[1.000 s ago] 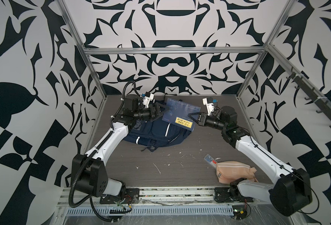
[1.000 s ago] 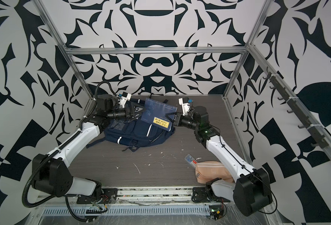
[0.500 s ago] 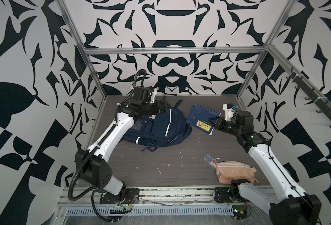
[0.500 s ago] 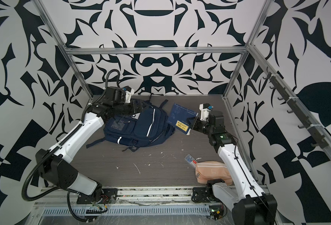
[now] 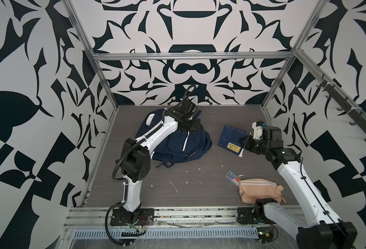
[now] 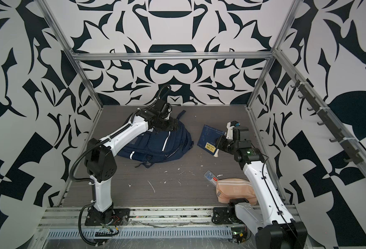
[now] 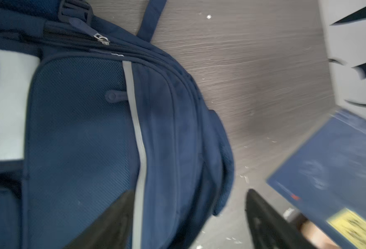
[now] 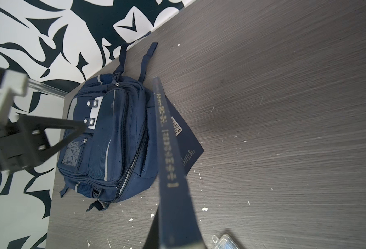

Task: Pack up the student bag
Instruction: 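Grasp the backpack opening edge with the left gripper and pull it open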

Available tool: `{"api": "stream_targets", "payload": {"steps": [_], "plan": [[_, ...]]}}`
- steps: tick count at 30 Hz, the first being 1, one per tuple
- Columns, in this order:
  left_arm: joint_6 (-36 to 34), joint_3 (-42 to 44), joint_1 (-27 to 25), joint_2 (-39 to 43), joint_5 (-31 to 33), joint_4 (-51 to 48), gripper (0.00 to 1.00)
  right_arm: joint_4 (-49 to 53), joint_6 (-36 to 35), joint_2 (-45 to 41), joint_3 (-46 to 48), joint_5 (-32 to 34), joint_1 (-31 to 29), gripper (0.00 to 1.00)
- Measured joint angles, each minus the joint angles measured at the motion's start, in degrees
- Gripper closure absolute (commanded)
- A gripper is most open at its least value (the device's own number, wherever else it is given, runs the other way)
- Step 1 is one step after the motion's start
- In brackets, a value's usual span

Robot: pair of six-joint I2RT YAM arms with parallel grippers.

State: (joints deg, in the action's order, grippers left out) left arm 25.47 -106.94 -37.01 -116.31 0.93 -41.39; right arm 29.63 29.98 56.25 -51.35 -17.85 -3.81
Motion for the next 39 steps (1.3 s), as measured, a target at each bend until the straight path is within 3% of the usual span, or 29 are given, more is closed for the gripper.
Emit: {"api": "stream_targets", "payload": {"steps": [14, 26, 34, 39], "plan": [[-4.70, -12.11, -2.43, -14.62, 7.69, -6.05, 0.45, 0.94, 0.00, -0.44, 0.09, 0.76, 0.74, 1.00], [-4.20, -12.09, -4.15, -16.83, 10.40, -7.87, 1.00, 1.05, 0.00, -0.87, 0.94, 0.76, 0.85, 1.00], [-3.37, -7.41, -3.34, -12.41, 7.21, -6.45, 1.00, 1.01, -0.22, -2.47, 0.96, 0.59, 1.11, 1.00], [-3.43, -2.10, -0.79, -3.54, -0.24, -6.45, 1.00, -0.57, -0.37, -3.61, 1.60, -1.57, 1.11, 1.00]]}}
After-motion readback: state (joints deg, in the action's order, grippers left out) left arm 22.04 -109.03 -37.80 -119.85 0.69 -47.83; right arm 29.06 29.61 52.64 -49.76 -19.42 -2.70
